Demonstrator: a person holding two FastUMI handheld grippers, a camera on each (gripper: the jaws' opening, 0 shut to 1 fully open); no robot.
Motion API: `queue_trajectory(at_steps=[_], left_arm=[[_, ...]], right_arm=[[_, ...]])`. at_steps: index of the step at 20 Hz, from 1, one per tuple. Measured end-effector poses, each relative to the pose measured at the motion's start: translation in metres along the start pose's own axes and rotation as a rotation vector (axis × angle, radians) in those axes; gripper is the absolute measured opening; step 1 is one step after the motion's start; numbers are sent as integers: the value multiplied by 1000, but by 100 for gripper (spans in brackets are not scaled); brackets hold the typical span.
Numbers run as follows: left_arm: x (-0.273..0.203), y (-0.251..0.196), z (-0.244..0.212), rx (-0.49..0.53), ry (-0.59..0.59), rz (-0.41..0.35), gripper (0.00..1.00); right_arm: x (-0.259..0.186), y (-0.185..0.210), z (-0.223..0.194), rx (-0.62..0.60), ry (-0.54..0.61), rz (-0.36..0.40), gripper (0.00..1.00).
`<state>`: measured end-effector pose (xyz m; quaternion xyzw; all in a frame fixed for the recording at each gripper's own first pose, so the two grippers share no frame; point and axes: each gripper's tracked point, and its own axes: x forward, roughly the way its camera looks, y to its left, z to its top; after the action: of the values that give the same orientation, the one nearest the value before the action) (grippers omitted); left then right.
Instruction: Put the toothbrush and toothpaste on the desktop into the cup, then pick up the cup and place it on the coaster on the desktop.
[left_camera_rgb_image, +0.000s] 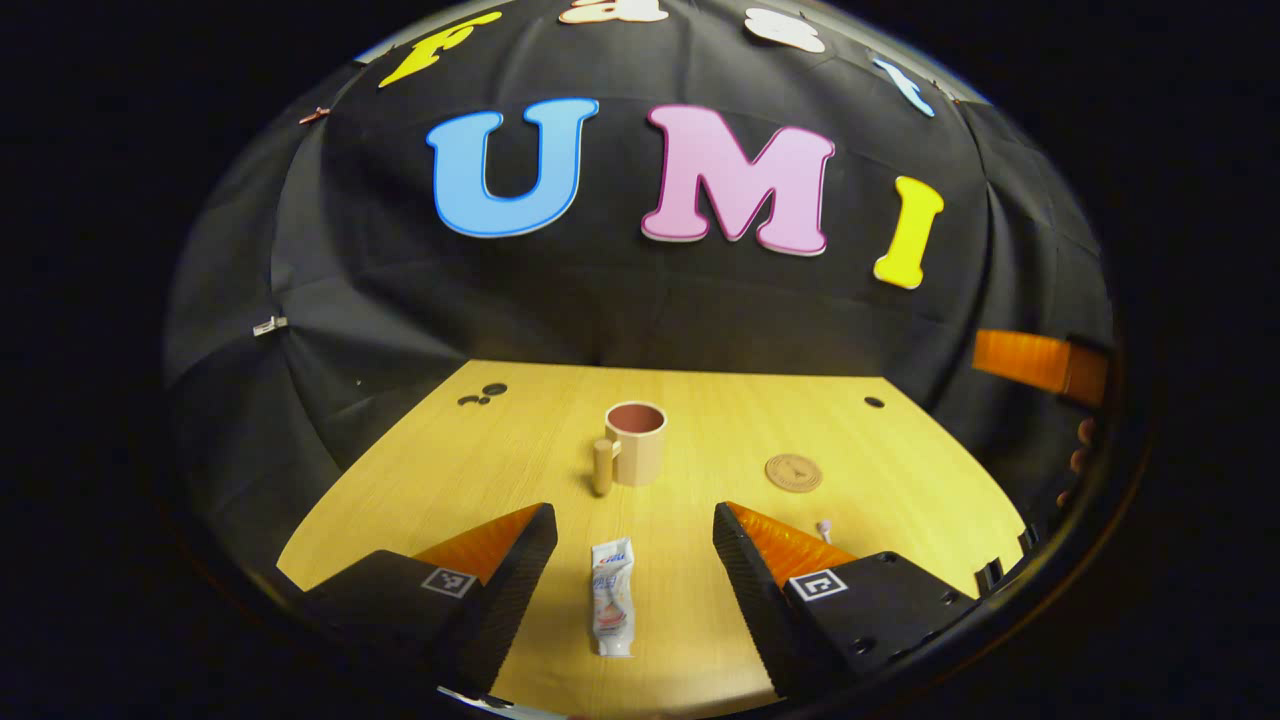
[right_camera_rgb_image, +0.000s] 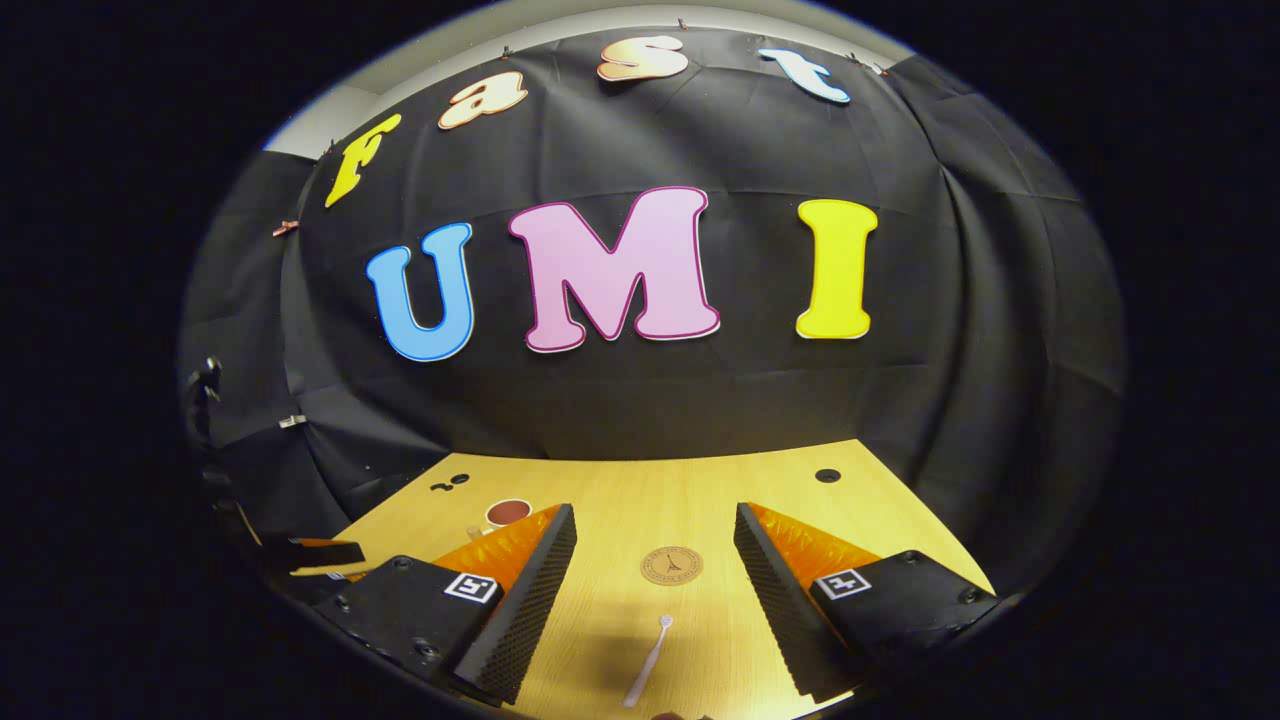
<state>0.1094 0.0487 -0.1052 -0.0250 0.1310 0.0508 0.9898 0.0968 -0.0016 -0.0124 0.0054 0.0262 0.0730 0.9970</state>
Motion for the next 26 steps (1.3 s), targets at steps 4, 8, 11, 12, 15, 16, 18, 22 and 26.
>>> queue_trajectory(at_steps=[4,8,11,12,15,16,18,22,26], left_arm=[[27,7,-40,-49,109,29,98],[49,11,-73,-61,196,66,98],[66,10,-97,-51,251,80,98],[70,9,-105,-48,269,81,98],[82,13,-128,-30,323,105,98],[87,16,-135,-27,334,119,98],[91,20,-151,-38,376,141,98],[94,18,-154,-40,377,123,93],[99,8,-152,-6,353,103,65]], right_arm=[[15,-10,-2,-2,14,14,98],[27,-19,-8,-11,32,32,98],[35,-26,-16,-26,54,46,98],[36,-28,-18,-28,59,47,98],[38,-35,-25,-28,76,46,100],[38,-37,-27,-27,81,44,98],[40,-41,-30,-19,85,41,98],[41,-47,-36,-10,99,32,98],[42,-48,-50,-7,118,25,99]])
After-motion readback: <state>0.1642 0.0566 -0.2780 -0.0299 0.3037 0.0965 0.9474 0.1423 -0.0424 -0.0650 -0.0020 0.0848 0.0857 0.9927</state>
